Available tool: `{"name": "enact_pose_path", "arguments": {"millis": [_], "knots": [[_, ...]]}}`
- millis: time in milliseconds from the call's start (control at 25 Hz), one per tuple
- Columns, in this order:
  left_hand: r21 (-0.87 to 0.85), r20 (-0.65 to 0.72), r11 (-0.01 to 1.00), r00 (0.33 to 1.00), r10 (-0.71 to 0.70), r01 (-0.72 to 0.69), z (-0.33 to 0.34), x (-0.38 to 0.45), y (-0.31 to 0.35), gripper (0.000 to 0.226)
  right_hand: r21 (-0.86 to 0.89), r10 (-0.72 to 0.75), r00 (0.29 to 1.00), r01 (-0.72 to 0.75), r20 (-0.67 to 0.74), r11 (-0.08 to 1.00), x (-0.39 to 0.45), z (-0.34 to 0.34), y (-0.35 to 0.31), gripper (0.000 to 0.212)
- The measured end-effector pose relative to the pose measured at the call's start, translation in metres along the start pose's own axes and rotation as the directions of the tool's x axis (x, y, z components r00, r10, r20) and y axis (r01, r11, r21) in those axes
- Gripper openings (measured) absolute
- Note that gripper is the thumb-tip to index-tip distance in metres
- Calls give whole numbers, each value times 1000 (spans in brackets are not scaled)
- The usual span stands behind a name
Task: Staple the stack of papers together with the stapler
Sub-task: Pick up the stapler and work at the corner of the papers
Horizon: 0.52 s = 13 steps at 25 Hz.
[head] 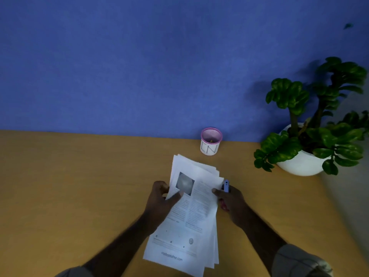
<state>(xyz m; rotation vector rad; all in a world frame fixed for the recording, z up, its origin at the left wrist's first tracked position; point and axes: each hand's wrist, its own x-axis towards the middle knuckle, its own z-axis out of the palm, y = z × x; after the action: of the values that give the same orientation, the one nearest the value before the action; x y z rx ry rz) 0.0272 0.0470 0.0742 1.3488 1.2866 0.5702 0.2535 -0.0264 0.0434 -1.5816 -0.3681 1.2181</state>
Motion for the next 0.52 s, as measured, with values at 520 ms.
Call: {"name": "enact_pose_path", "arguments": {"millis": [520], "knots": [[202, -206, 956, 945, 256, -214, -63, 9, 63, 29, -337, -151, 981, 103, -120, 936, -33, 27, -44, 25]]}}
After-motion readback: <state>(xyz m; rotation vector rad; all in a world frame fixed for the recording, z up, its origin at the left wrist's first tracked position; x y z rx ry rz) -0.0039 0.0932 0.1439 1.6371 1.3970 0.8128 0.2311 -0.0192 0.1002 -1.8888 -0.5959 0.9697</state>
